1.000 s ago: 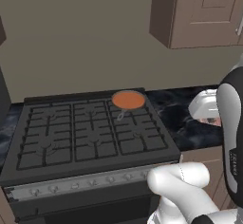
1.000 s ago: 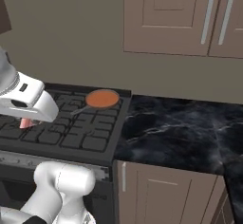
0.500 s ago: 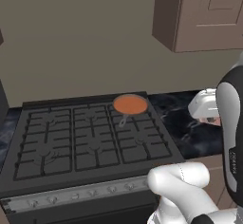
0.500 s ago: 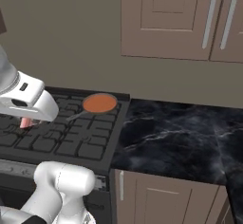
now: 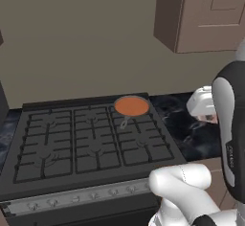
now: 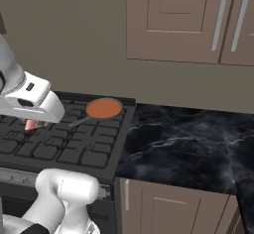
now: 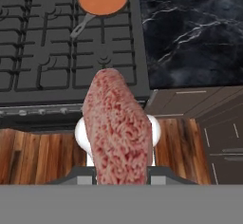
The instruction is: Retrieve the steak from the fridge and place it on the saucepan with marinade on the stove.
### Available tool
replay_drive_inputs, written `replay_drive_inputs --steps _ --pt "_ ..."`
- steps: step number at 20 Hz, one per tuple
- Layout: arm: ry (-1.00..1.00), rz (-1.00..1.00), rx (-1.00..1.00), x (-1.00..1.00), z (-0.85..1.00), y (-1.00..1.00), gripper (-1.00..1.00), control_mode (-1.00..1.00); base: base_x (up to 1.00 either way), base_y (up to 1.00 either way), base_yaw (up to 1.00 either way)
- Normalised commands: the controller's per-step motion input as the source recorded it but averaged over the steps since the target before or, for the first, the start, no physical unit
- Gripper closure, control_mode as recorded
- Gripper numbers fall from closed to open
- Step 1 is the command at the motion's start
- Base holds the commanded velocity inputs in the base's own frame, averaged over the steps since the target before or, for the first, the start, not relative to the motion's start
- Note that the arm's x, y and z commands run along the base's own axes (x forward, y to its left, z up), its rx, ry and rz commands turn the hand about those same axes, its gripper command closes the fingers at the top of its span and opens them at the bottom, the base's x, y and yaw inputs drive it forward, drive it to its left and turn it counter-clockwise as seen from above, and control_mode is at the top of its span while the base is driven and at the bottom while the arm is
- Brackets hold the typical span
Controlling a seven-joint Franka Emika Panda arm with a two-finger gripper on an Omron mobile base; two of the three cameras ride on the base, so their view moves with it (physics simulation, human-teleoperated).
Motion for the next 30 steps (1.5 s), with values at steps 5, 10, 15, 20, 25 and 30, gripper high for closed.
replay_drive_inputs --steps 5,10,15,20,25,30 --pt "0.13 0.00 0.01 0.84 0.00 0.00 1.00 -1.00 0.00 0.00 0.00" --pt "0.14 0.00 0.02 0.79 0.00 0.00 1.00 -1.00 0.00 0.00 0.00" --pt "0.12 0.00 0.00 0.63 -0.08 0.00 1.00 -1.00 0.00 0.00 0.00" --pt "0.06 0.00 0.00 0.65 -0.20 0.00 1.00 -1.00 0.00 0.00 0.00" --pt "-0.05 0.00 0.00 0.41 -0.40 0.00 1.00 -1.00 0.00 0.00 0.00" --pt "-0.08 0.00 0.00 0.48 -0.36 0.00 1.00 -1.00 0.00 0.00 0.00"
